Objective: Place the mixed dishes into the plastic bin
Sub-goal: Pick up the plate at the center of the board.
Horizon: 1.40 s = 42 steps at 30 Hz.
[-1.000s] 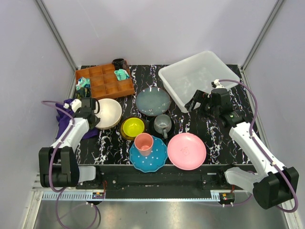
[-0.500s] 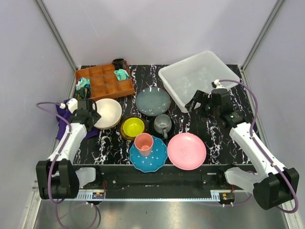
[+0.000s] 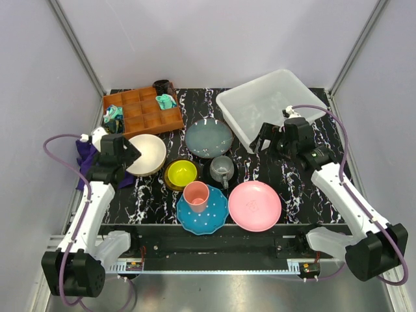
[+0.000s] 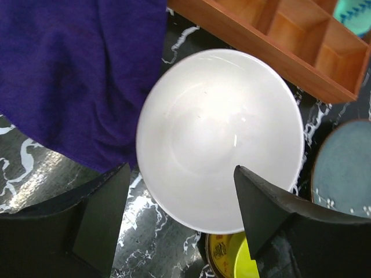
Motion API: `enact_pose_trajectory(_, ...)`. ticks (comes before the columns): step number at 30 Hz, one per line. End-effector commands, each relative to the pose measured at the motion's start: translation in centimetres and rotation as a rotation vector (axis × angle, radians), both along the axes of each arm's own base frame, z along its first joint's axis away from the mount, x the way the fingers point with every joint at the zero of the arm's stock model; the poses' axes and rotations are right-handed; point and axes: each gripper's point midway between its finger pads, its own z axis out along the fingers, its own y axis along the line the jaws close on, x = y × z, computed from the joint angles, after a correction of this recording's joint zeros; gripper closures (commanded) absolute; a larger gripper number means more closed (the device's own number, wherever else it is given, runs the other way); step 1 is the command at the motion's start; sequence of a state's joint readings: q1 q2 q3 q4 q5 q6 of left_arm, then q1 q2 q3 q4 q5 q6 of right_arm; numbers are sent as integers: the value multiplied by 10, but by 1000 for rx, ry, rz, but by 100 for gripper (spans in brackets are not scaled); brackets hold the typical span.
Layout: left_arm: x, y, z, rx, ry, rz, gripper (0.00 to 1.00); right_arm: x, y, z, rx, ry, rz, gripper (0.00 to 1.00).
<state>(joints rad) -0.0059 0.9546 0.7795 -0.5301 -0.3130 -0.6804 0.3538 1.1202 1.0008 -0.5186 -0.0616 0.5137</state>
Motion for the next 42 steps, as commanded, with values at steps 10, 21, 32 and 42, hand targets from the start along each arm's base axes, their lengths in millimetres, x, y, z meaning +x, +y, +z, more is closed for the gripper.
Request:
enact_pose_trajectory(10, 40, -95, 61, 148, -97, -319, 25, 17, 50, 27, -64, -39, 127, 0)
enact_pose_trajectory(21, 101, -167, 40, 106, -63, -506, 25, 41, 77, 31, -86, -35, 172, 0)
enact_pose_trajectory(32, 151, -204, 5, 78, -13, -623, 27, 39, 70, 17, -121, -25, 161, 0)
enact_pose_trajectory(42, 175, -183, -42, 9, 25, -617, 28, 36, 78, 15, -86, -24, 199, 0)
